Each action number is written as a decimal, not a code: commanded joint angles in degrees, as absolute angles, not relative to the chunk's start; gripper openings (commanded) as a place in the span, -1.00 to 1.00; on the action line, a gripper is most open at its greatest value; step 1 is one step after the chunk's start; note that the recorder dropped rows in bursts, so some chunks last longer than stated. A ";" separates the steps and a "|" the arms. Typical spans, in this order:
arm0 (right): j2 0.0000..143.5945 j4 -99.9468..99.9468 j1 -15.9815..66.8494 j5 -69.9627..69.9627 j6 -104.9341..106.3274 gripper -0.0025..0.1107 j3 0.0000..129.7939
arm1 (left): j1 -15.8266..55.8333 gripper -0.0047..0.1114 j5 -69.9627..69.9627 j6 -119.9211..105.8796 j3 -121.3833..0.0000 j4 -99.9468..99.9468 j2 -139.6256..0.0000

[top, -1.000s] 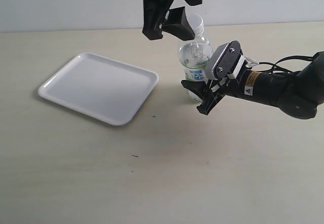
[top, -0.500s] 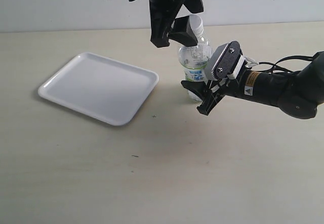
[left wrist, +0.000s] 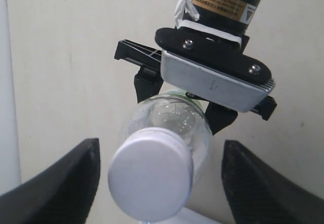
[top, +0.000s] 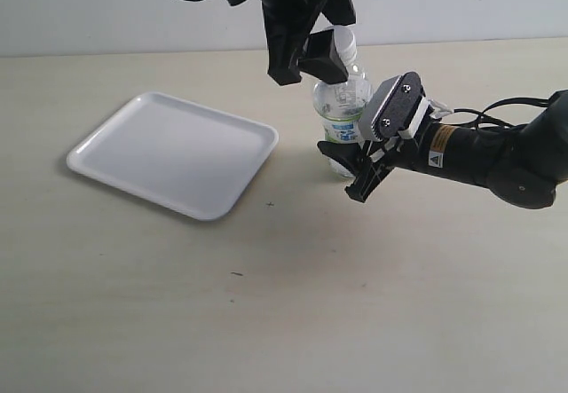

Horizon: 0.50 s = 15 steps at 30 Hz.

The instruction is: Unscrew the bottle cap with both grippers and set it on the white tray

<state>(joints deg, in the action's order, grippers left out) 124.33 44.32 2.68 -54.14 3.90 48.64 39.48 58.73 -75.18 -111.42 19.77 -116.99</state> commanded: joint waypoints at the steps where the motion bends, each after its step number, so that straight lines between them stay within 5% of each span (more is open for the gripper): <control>1: 124.90 44.95 2.66 -49.18 4.85 -0.96 48.44 | 39.63 0.22 58.53 -74.24 -111.31 20.10 -117.79; 15: 124.90 44.95 2.66 -49.18 4.85 -0.96 48.44 | 39.63 0.22 57.72 -74.15 -111.31 19.52 -117.19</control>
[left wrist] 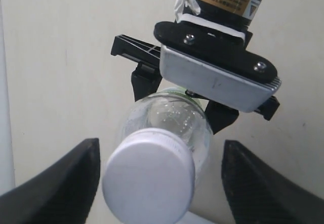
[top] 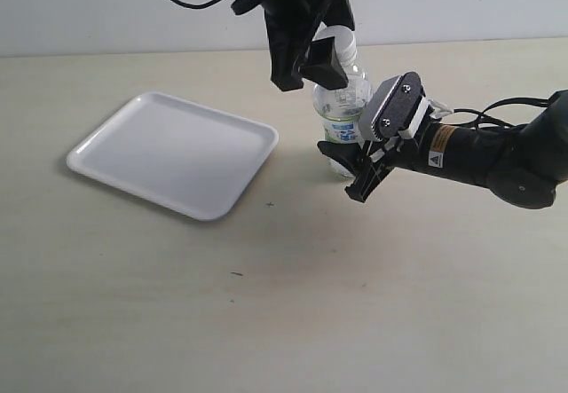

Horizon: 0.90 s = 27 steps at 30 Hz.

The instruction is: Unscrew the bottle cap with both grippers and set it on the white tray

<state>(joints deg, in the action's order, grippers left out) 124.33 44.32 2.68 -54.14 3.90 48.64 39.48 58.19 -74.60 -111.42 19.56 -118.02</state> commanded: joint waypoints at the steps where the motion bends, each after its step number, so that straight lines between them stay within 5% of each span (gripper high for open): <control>1: 124.90 44.95 2.66 -49.18 4.85 -0.96 48.44 | 39.63 0.22 57.72 -74.15 -111.31 19.41 -117.19; 14: 124.90 44.95 2.66 -49.18 4.72 -0.96 48.44 | 39.63 0.22 57.96 -71.46 -111.31 18.59 -117.19; 18: 124.90 44.95 2.66 -49.18 4.72 -0.96 48.44 | 39.63 0.02 57.96 -71.46 -111.31 18.59 -117.19; 27: 124.90 44.95 2.66 -49.18 4.72 -0.96 48.44 | 39.63 0.00 58.08 -70.17 -111.31 18.59 -116.38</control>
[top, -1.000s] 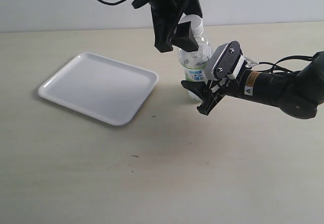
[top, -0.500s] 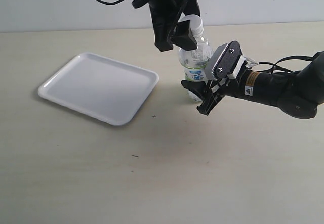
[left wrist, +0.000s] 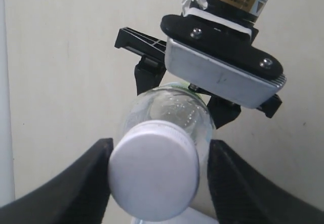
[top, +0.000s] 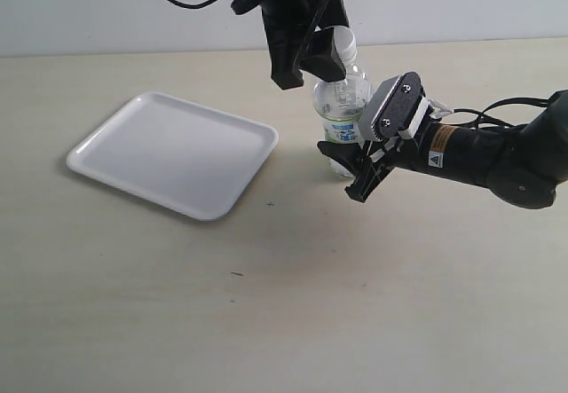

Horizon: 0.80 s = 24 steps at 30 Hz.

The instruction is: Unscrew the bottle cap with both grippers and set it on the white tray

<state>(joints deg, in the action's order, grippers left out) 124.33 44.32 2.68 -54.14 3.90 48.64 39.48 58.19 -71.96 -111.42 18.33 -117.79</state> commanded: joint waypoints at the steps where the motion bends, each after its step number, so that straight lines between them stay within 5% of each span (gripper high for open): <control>1: 124.90 44.95 2.66 -49.18 4.72 -0.96 48.44 | 39.63 0.00 58.08 -69.62 -111.31 18.59 -116.38; 5: 124.90 44.95 2.66 -49.18 4.72 -0.96 48.44 | 39.63 -0.10 58.45 -66.64 -111.31 18.59 -116.38; 12: 124.90 44.95 2.66 -49.18 4.72 -0.96 48.44 | 39.63 -0.92 59.57 -64.83 -111.31 18.59 -116.38; 24: 124.90 44.95 2.66 -49.18 4.60 -0.96 48.44 | 39.63 -0.92 59.54 -34.51 -111.31 18.39 -116.33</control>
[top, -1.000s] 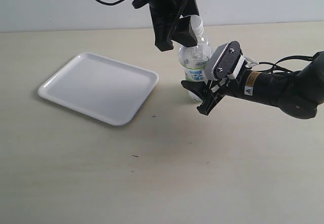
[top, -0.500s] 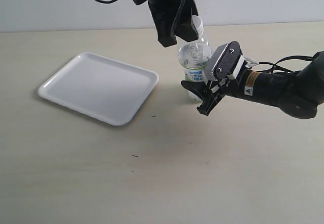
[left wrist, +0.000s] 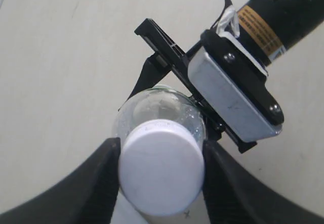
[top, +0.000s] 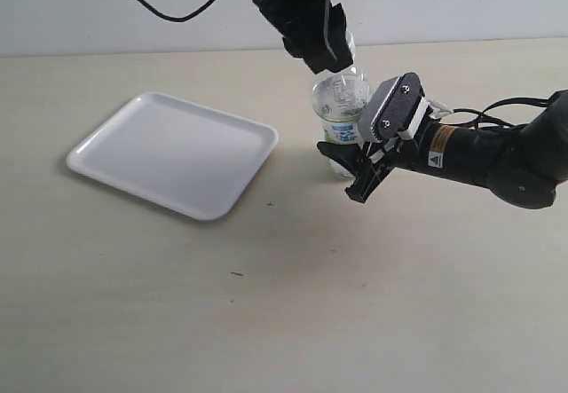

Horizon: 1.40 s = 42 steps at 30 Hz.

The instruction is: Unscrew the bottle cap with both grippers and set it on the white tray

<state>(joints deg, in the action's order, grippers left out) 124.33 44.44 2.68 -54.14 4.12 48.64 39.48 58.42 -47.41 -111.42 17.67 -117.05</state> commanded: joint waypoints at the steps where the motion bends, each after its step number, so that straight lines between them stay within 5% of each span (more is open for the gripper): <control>1: 124.90 44.65 2.66 -49.18 4.61 -0.96 48.44 | 39.63 -0.92 59.45 -30.41 -111.31 18.34 -116.33; 17: 124.90 44.55 2.66 -49.18 4.49 -0.96 48.44 | 39.63 -0.92 59.20 -2.68 -111.31 18.00 -116.33; 38: 124.90 44.55 2.66 -48.15 4.47 -0.96 48.44 | 39.26 -0.91 56.51 -5.73 -111.31 15.62 -113.68; 40: 124.90 44.55 2.66 -48.15 4.47 -0.96 48.44 | 39.26 -0.69 56.01 -6.01 -111.31 15.62 -113.68; 42: 124.90 44.55 2.66 -48.15 4.47 -0.96 48.44 | 39.26 -0.19 55.12 -6.13 -111.31 15.62 -113.68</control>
